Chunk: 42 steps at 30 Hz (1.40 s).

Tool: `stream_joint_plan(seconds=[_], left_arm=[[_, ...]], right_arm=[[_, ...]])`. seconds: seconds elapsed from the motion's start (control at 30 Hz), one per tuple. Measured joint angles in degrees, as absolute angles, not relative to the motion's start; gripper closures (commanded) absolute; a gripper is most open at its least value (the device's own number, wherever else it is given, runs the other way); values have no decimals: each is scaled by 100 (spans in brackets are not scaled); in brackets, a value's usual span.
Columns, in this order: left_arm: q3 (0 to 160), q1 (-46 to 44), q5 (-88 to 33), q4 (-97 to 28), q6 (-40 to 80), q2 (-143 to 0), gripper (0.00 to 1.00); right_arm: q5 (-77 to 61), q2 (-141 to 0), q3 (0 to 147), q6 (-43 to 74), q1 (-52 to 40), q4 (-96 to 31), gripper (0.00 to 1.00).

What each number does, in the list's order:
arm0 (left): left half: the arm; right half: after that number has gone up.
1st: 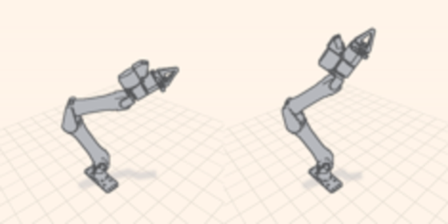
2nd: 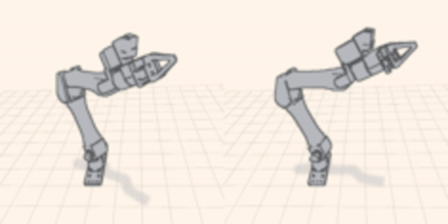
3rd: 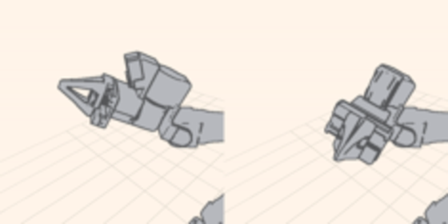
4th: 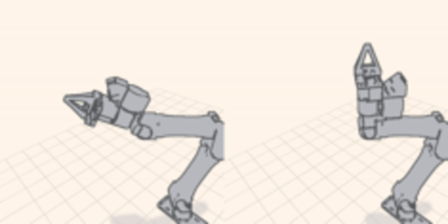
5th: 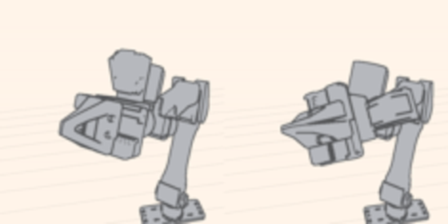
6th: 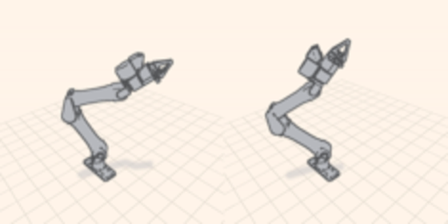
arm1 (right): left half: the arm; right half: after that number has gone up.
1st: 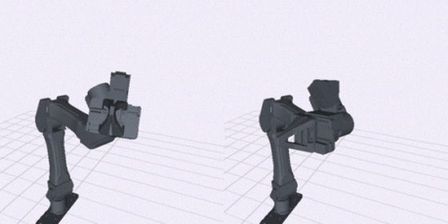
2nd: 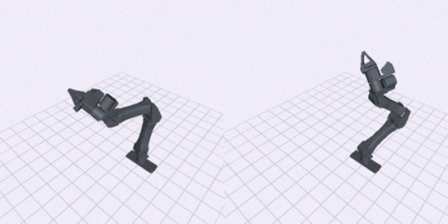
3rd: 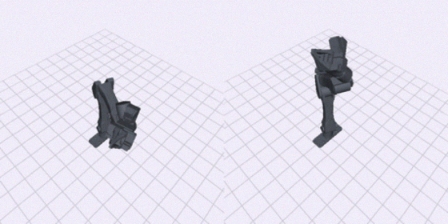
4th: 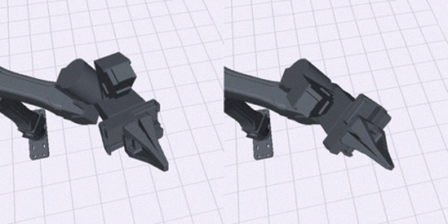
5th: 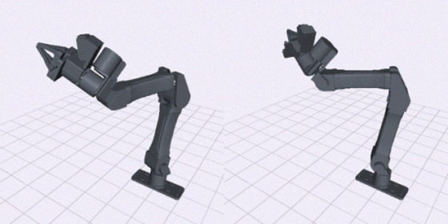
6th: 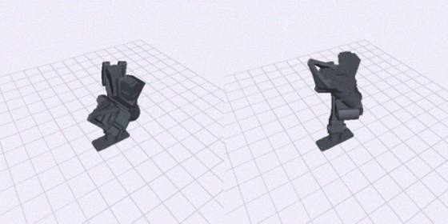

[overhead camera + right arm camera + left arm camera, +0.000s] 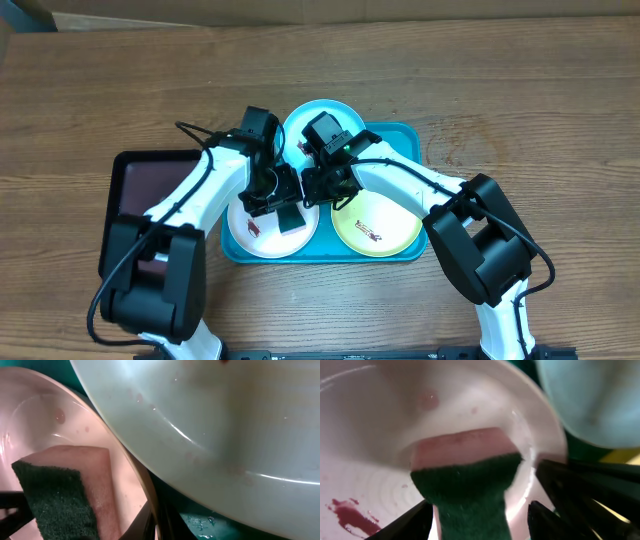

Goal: Clean dirty plates on tray and stack at the side
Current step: 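Scrub the white plate with the sponge in the left gripper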

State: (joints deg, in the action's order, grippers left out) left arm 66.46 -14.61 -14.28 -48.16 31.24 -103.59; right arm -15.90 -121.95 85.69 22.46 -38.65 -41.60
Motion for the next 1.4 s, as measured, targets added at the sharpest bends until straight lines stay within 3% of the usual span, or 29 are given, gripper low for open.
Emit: stream_joint_plan(seconds=[0.2, 0.43, 0.63, 0.73, 0.87, 1.07, 1.4], left_arm=[[6624, -1461, -1396, -4816, 3140, -10600, 45], [6624, -1461, -1358, -4814, 3153, -10643, 77], [6624, -1461, -1273, -4834, 3148, -10654, 92], [6624, -1461, -1066, -4928, 3140, -10654, 92], [6591, -1463, -585, -5006, 3142, -10654, 85], [6451, -1466, -198, -4971, 3162, -10624, 96], [6399, -1459, 849, -5218, 3162, -10580, 96]], right_arm=[[-1599, -12202, 8569, 2248, -3868, -4160, 92], [-1610, -12206, 8569, 2248, -3868, -4158, 92], [-1610, -12206, 8569, 2248, -3868, -4163, 92], [-1608, -12210, 8569, 2246, -3865, -4158, 92], [-1610, -12210, 8569, 2248, -3865, -4158, 92], [-1712, -12210, 8569, 2246, -3885, -4156, 92], [-1737, -12210, 8571, 2246, -3896, -4204, 96]])
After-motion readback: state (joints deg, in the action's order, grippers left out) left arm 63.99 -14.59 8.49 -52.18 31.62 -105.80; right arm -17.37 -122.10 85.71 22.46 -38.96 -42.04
